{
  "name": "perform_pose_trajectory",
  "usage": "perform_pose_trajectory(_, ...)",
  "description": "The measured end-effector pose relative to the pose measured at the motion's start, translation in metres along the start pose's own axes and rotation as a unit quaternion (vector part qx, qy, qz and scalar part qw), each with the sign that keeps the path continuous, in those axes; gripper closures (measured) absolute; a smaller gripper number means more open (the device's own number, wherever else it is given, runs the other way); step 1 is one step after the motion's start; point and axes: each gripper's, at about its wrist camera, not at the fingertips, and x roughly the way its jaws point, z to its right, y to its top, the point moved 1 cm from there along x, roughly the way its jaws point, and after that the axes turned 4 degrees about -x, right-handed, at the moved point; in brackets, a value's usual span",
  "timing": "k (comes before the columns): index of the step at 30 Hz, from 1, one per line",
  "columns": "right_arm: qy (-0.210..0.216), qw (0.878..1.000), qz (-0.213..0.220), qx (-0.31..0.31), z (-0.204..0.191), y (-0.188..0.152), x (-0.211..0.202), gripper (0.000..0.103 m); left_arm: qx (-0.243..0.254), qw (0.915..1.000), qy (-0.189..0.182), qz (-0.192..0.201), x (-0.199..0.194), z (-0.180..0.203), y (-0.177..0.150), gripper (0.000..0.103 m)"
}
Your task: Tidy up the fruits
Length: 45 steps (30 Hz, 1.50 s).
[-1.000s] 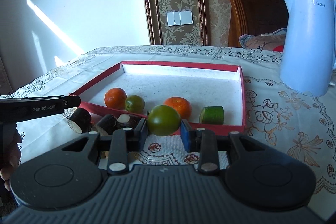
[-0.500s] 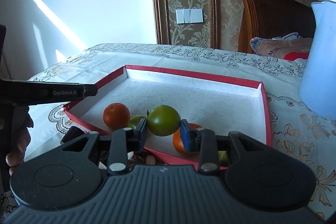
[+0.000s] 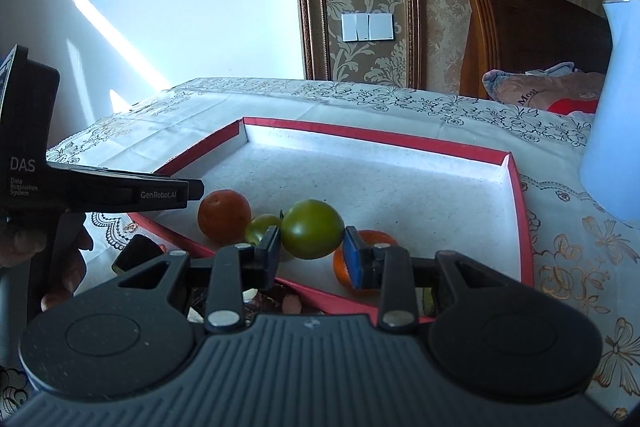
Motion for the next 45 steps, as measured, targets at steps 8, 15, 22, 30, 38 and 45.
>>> perform_pose_trajectory(8,-0.006,1.0,0.005,-0.018,-0.006,-0.003,0.0,0.071,0.003,1.0,-0.007,0.001,0.003,0.0,-0.003,0.069)
perform_pose_trajectory(15,-0.022,0.999,0.009,-0.042,-0.015,-0.006,-0.001,0.071,0.011,0.9997,-0.021,0.005,0.002,-0.002,-0.007,0.069)
perform_pose_trajectory(22,-0.024,0.999,0.01,-0.042,-0.013,-0.005,-0.002,0.071,0.008,0.9993,-0.035,0.014,-0.002,-0.005,-0.008,0.077)
perform_pose_trajectory(30,-0.023,0.999,0.011,-0.041,-0.011,-0.005,-0.003,0.071,0.015,0.9971,-0.063,0.038,-0.018,-0.006,-0.009,0.081)
perform_pose_trajectory(38,-0.021,0.999,0.01,-0.039,-0.012,-0.006,-0.003,0.071,0.044,0.9909,-0.094,0.086,-0.071,-0.004,-0.028,0.081)
perform_pose_trajectory(45,-0.021,0.999,0.01,-0.038,-0.012,-0.006,-0.003,0.071,0.049,0.9892,-0.115,0.077,-0.108,-0.011,-0.048,0.081)
